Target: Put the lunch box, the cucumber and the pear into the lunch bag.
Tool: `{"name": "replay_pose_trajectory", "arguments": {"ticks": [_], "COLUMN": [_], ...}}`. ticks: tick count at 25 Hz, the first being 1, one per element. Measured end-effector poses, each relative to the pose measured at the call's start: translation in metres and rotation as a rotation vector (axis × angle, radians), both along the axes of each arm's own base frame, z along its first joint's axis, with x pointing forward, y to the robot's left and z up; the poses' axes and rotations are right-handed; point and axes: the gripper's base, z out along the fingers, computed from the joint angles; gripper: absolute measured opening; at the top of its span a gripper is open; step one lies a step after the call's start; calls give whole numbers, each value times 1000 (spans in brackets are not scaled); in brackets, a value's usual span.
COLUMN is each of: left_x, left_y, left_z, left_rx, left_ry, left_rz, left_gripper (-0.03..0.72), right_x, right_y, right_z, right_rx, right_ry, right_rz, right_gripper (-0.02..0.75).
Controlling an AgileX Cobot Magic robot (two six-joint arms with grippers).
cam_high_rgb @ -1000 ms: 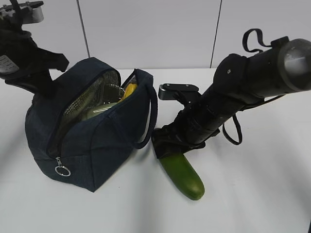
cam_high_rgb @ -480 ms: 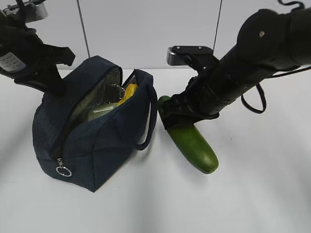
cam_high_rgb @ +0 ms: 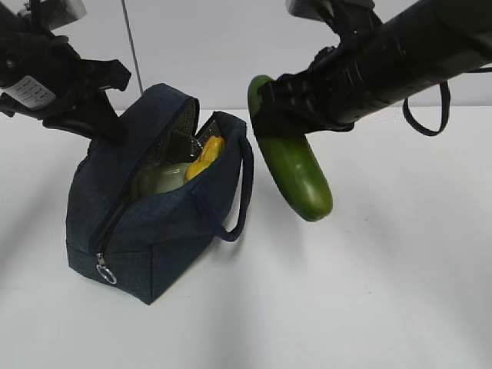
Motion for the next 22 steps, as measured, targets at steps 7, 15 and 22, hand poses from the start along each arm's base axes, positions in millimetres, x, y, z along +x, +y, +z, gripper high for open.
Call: {"name": "replay_pose_trajectory", "arguments": {"ticks": [7, 15, 22], "left_x": [1, 5, 6], "left_y": [-1, -2, -2], "left_z": [1, 3, 3], "left_rx": [-10, -29, -37], "left_ry": [-14, -50, -61], "left_rz": [3, 21, 28], "left_gripper": [3, 3, 3], "right_x": [9, 27, 47], "right_y": [11, 35, 51], "right_z": [27, 11, -20], "right_rx": [220, 404, 560], "right_ry": [-80, -13, 67], "right_rz": [-65, -108, -176], "right_gripper": [347, 347, 347]}}
